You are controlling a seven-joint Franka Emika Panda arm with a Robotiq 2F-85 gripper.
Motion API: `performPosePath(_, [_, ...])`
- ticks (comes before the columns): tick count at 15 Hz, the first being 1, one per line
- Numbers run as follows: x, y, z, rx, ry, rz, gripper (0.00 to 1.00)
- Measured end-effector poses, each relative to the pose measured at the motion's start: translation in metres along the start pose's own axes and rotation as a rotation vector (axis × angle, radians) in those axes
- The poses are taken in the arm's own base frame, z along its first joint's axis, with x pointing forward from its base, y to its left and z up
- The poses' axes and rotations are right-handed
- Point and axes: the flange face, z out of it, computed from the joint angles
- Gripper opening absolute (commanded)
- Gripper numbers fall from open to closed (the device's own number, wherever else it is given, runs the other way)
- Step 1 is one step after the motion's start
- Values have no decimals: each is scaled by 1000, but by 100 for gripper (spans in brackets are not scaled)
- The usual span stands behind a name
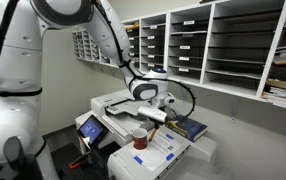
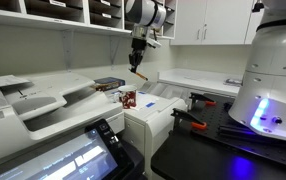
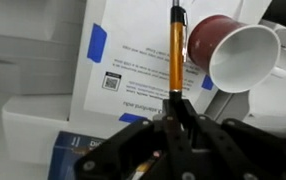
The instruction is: Pick the marker and put it in the cup
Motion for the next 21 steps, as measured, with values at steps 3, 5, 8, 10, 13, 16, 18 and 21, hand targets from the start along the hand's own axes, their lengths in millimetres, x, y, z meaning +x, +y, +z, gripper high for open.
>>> performPosePath(3, [12,-11,-1,52,112,-115,3])
performPosePath(5, [19,-21,0,98,178,-198,3])
performPosePath(8, [24,-36,4,184,254,-328,3])
performPosePath(10, [20,-42,9,265,285,-409,3])
performPosePath(13, [9,-44,19,405,328,-524,3])
performPosePath(16, [-2,-46,27,523,351,-622,3])
performPosePath(18, [-6,-48,33,550,348,-655,3])
performPosePath(21, [-10,-48,43,552,333,-680,3])
